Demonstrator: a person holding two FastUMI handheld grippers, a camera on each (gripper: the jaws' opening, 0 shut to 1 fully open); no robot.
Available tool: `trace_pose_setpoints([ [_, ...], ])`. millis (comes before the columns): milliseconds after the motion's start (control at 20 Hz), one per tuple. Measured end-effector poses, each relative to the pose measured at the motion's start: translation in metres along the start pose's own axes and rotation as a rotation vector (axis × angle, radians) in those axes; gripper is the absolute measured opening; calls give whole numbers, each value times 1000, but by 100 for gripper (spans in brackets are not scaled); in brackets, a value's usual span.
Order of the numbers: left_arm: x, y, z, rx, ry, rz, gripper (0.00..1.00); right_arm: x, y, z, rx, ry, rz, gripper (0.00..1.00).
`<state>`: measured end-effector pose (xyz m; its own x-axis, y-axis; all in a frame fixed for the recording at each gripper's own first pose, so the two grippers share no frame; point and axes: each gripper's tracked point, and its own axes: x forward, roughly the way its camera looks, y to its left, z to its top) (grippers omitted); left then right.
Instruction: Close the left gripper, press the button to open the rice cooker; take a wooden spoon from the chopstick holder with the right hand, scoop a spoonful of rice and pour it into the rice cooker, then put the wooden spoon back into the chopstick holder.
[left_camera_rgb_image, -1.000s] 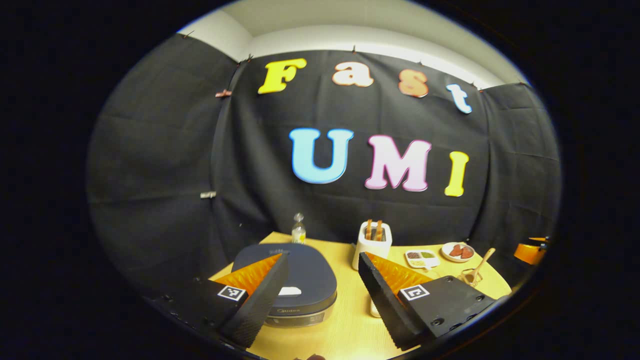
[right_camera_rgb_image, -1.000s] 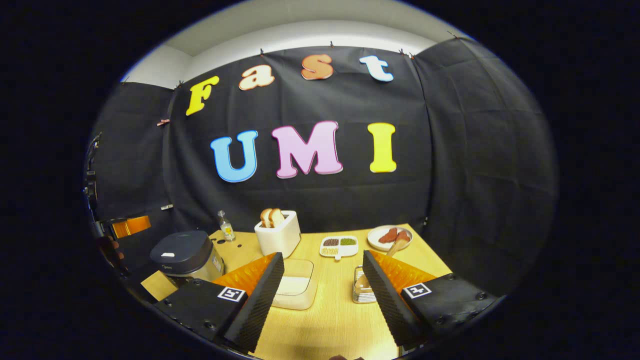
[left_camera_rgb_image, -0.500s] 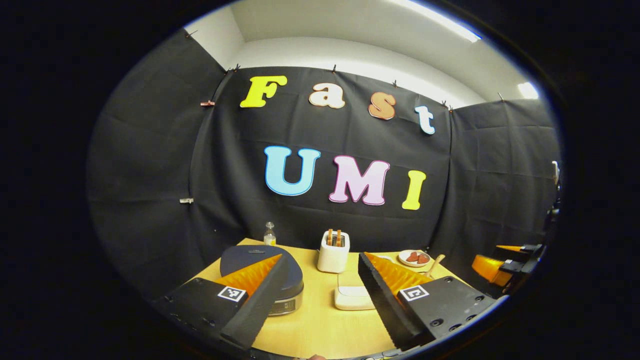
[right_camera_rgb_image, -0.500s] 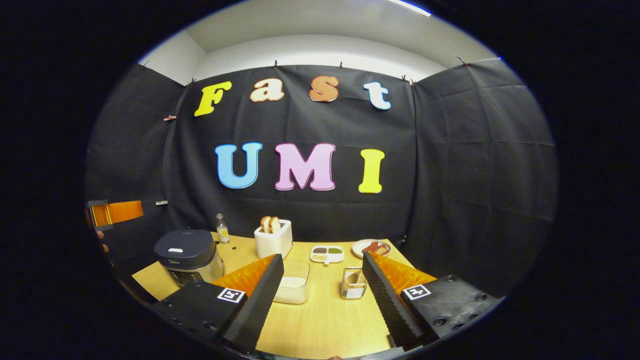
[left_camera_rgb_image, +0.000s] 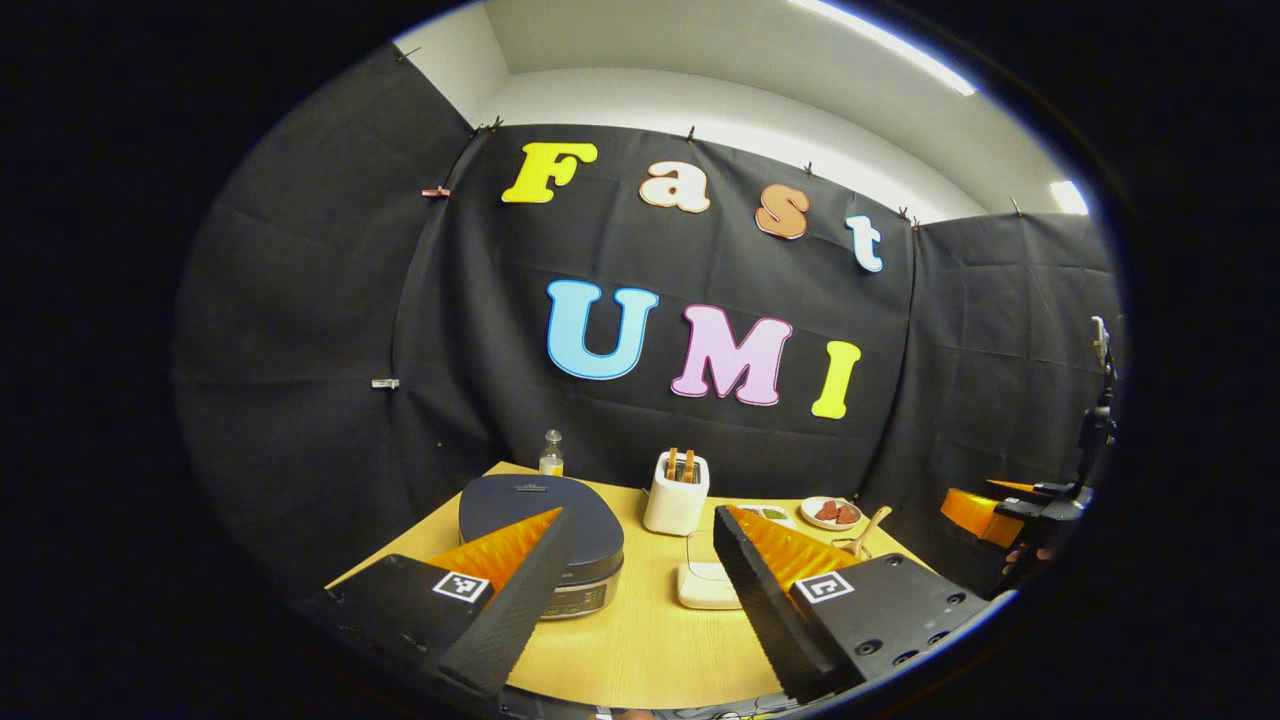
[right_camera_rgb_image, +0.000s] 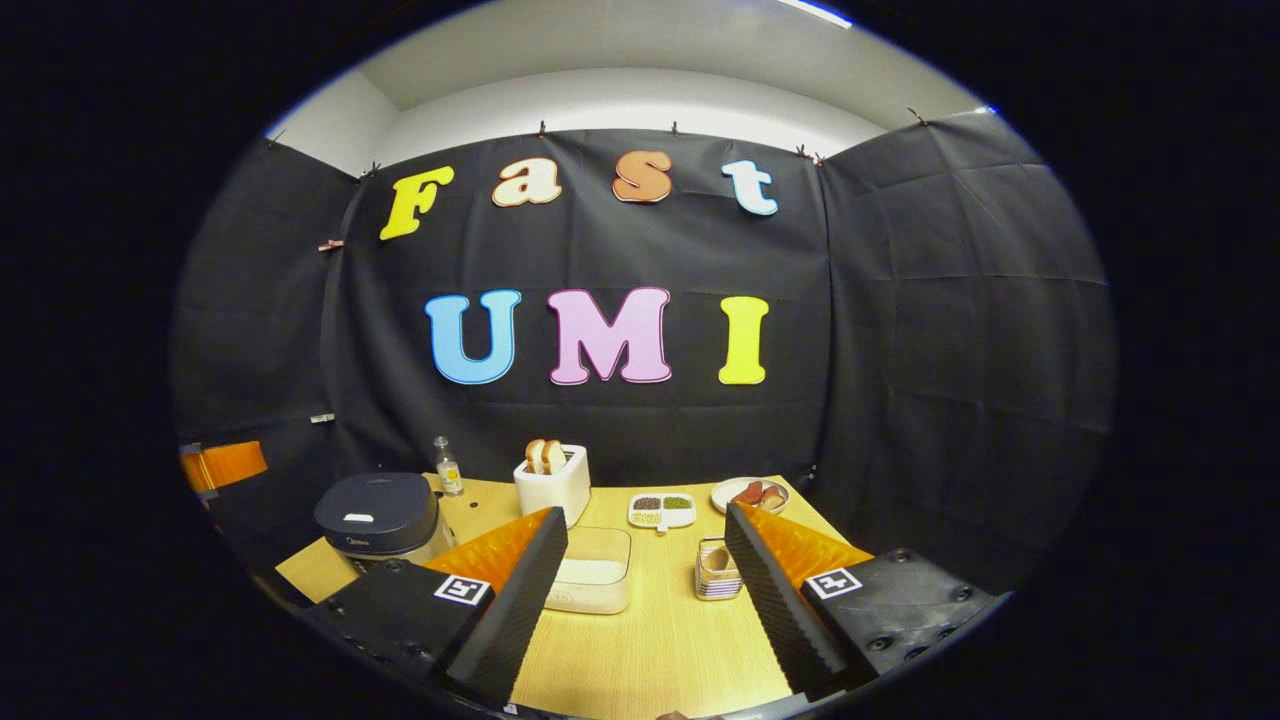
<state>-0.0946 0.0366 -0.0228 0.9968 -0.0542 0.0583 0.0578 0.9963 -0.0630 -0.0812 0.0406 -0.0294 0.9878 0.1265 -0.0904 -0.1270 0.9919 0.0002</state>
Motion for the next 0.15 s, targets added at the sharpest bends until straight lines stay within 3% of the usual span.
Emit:
trace_pose_setpoints([
  [150, -2, 1, 4, 39, -11, -8, 95, -1, 5, -4, -11, 13, 8, 98],
])
